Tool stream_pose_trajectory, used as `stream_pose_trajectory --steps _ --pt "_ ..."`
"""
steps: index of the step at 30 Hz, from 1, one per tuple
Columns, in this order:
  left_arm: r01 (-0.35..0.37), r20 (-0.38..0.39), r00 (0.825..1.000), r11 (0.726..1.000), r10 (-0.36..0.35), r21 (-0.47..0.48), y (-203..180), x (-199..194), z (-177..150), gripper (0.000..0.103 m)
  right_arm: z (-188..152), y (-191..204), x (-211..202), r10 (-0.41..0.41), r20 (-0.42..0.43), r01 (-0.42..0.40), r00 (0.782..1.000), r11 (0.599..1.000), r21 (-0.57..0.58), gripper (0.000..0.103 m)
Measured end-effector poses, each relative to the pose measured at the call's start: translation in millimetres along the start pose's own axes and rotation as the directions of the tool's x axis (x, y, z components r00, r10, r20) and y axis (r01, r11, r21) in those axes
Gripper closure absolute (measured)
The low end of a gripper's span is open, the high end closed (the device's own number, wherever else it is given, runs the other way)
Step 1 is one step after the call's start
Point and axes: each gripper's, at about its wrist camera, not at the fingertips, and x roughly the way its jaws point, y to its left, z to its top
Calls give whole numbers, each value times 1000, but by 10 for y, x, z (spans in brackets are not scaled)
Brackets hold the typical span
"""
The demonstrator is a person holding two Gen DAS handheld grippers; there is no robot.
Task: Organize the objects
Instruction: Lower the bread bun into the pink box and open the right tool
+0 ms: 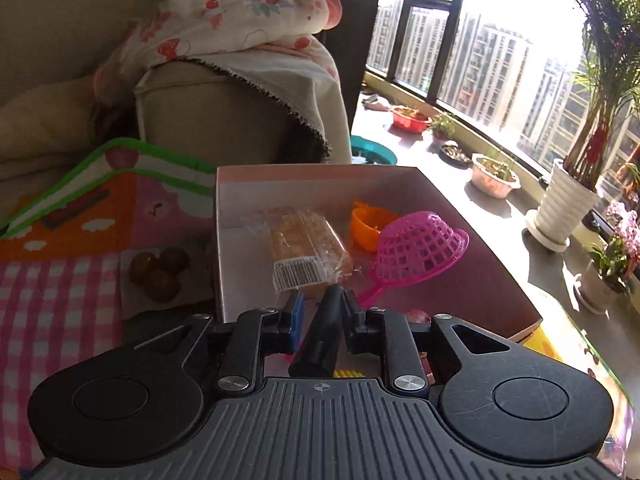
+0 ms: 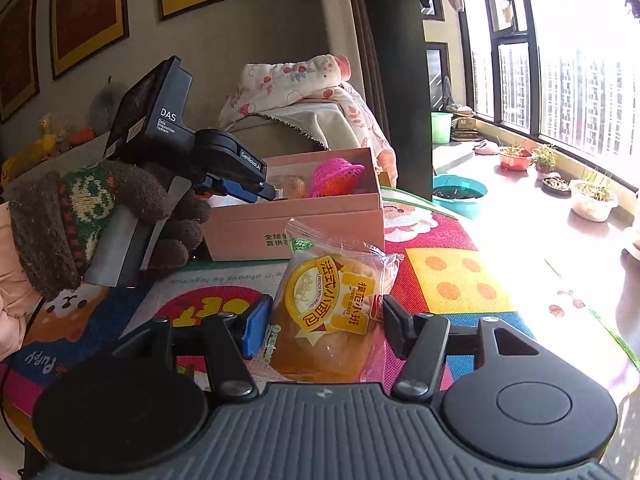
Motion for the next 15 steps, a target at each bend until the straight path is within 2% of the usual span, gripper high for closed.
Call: stream_pose_trajectory --steps 3,8,12,15 --pt "8 59 998 999 -5 -47 128 -214 35 81 -12 -3 0 -7 -2 7 1000 1000 1 45" --pt "95 183 980 992 -78 -86 322 -794 -40 81 46 13 10 -22 -8 21 1000 1000 -18 45" --pt "174 177 970 984 -167 -25 367 -1186 -408 81 336 123 40 -36 33 38 999 995 -87 45" --pt "187 157 969 982 -189 31 367 -1363 -713 81 671 272 111 -18 85 31 996 988 -150 45"
